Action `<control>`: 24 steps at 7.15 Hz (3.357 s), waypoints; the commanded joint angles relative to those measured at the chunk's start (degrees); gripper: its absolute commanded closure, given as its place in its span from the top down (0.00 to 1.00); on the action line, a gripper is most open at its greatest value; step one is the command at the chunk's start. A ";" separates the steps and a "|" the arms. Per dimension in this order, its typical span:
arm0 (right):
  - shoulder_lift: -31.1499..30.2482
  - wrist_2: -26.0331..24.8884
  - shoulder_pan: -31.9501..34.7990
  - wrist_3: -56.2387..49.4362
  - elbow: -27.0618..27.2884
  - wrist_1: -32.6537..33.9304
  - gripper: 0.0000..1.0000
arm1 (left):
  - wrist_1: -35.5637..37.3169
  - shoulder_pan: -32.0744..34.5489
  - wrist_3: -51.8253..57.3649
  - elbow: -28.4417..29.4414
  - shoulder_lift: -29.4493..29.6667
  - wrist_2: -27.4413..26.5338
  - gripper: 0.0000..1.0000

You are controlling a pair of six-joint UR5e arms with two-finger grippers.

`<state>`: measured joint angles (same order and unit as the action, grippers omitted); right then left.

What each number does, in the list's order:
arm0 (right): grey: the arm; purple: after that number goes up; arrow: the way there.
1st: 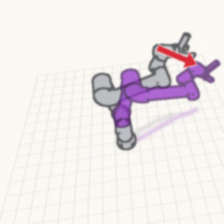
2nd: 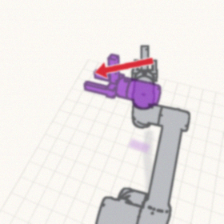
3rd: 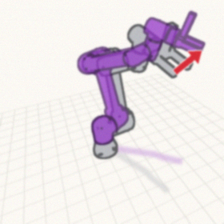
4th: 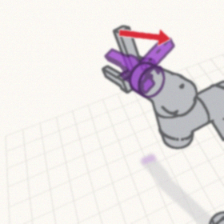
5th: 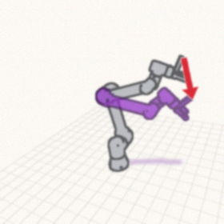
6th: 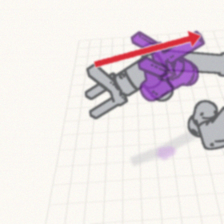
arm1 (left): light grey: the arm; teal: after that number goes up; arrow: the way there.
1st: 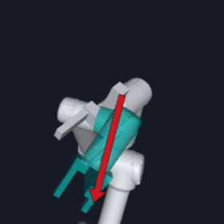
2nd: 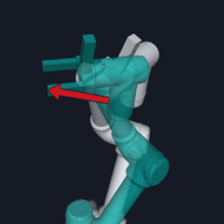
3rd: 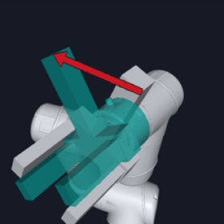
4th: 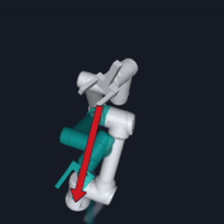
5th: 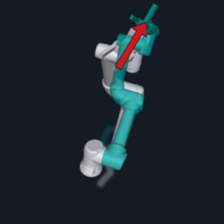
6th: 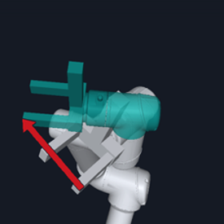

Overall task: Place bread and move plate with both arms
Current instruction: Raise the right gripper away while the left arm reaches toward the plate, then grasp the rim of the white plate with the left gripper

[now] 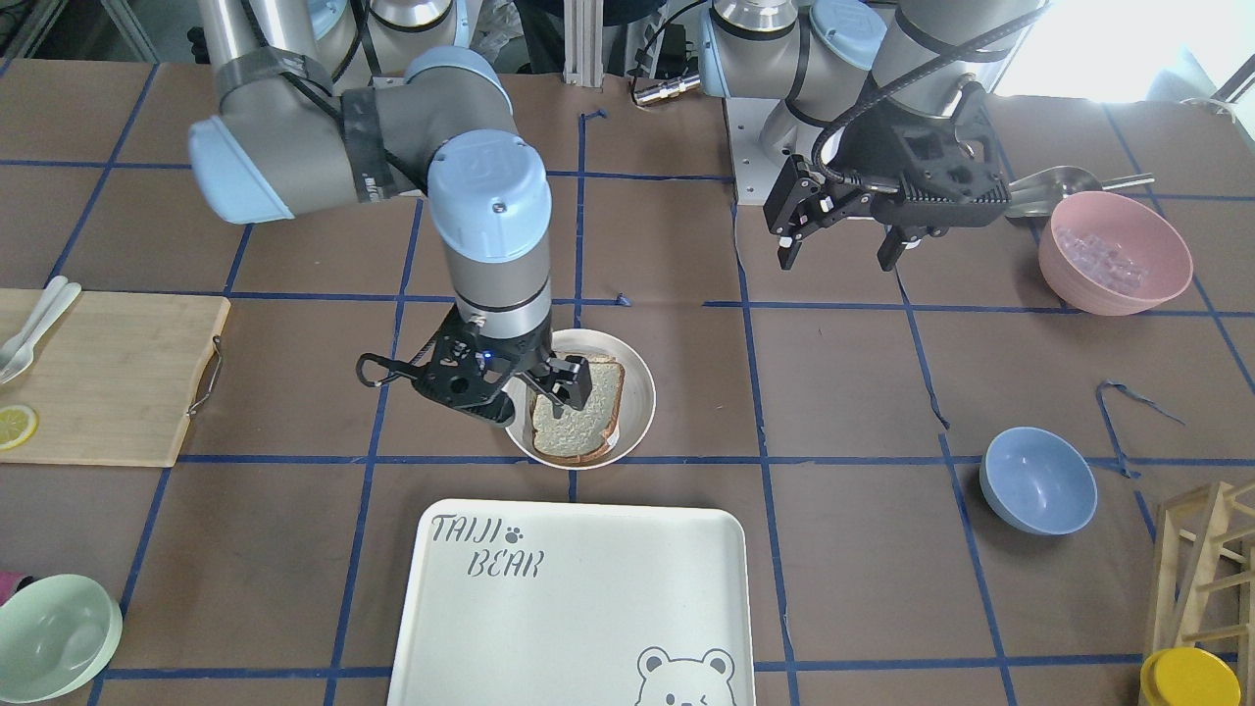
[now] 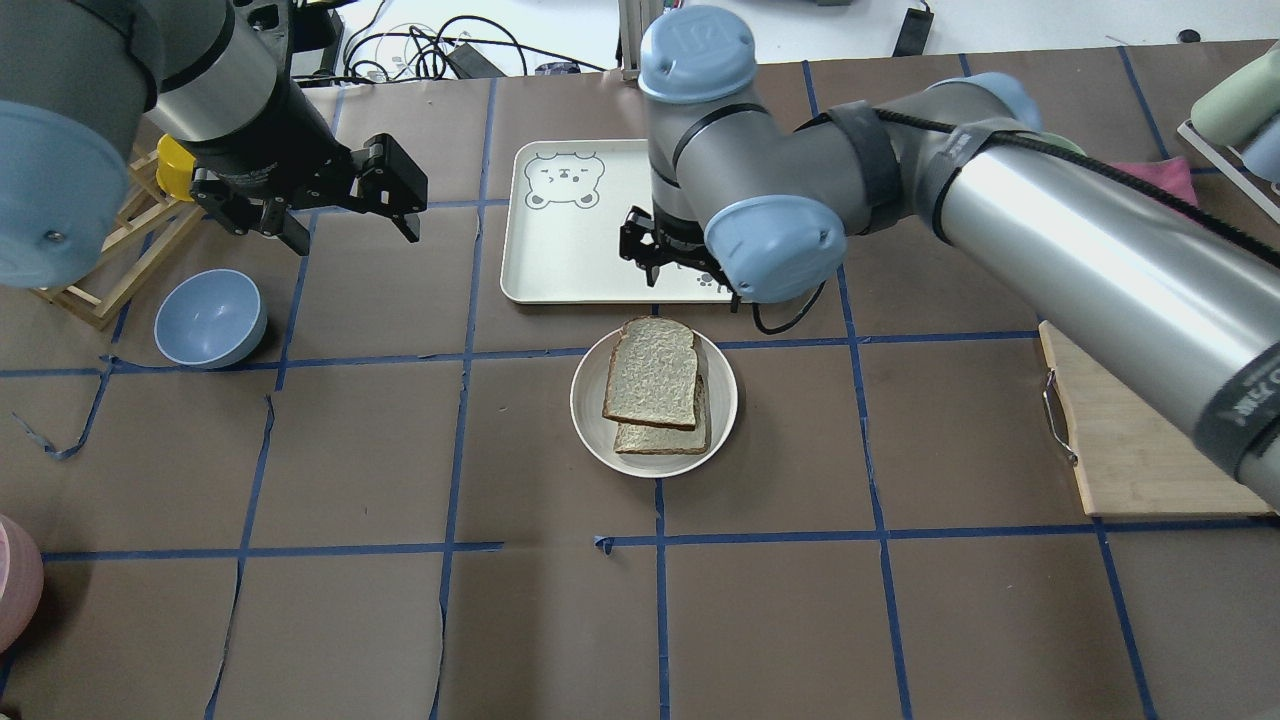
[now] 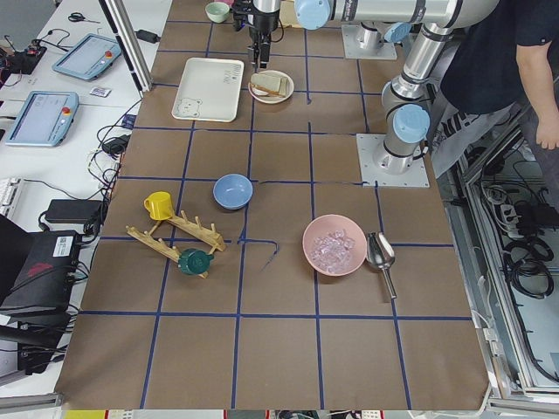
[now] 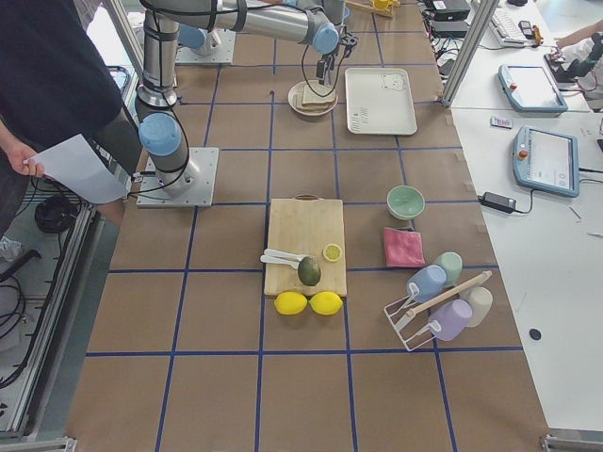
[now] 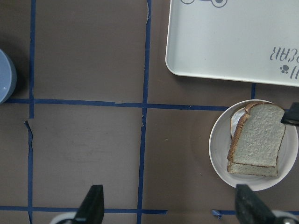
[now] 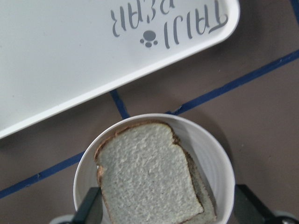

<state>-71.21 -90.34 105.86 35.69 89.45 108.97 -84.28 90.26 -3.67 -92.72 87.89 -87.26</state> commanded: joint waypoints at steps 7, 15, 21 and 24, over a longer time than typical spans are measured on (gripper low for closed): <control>-18.52 -1.24 -11.38 -39.12 -1.47 -14.76 1.00 | 17.68 5.08 -10.36 -18.16 8.77 1.73 1.00; -18.61 -0.54 -14.63 -39.03 -0.94 -14.40 1.00 | 40.23 7.29 -12.76 -25.93 20.64 11.06 0.68; -18.61 1.04 -14.81 -38.95 -0.50 -14.23 1.00 | 41.65 8.26 -11.01 -26.02 20.75 11.68 0.00; -18.52 1.04 -14.98 -39.03 -0.50 -14.32 1.00 | 42.62 7.30 -9.85 -25.14 18.37 12.11 0.00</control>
<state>-89.75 -89.30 90.89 -3.31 88.94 94.68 -42.09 97.89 -13.12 -118.35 107.11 -75.40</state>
